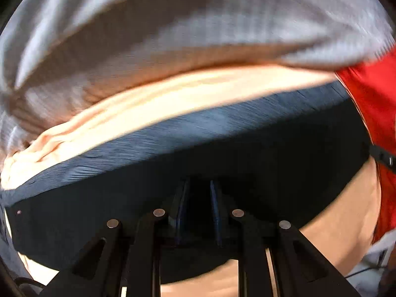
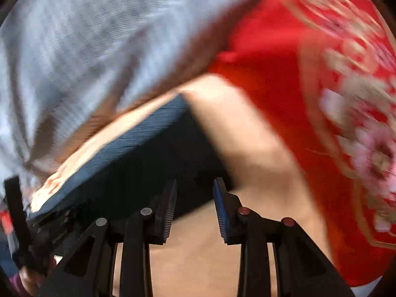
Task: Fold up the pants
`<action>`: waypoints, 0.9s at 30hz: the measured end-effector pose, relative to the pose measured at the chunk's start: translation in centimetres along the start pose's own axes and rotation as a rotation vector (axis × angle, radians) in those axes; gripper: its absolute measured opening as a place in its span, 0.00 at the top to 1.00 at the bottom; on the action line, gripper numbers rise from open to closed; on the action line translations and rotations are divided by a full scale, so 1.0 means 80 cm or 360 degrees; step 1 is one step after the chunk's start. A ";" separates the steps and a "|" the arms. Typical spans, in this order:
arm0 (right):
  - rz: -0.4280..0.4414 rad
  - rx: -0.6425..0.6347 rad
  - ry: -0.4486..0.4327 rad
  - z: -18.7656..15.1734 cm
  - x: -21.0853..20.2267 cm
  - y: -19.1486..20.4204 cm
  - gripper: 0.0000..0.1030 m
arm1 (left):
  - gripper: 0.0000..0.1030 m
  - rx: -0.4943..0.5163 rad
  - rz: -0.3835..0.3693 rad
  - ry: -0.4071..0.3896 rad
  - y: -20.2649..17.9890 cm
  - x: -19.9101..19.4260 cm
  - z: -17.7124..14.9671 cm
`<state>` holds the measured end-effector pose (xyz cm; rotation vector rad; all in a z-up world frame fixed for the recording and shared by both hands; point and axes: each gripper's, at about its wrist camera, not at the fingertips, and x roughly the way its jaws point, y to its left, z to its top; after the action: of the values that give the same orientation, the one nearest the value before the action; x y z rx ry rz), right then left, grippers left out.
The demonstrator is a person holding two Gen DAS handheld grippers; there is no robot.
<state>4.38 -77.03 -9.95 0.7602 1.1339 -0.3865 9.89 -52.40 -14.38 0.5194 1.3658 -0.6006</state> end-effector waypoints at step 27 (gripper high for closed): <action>0.0143 -0.0254 0.0197 -0.127 0.061 0.241 0.61 | 0.80 -0.0286 0.0116 0.0176 0.387 -0.076 -0.132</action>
<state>11.73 -55.97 -9.98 0.6987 1.2263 -0.1728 22.13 -21.77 -9.90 0.4599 1.4830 -0.3896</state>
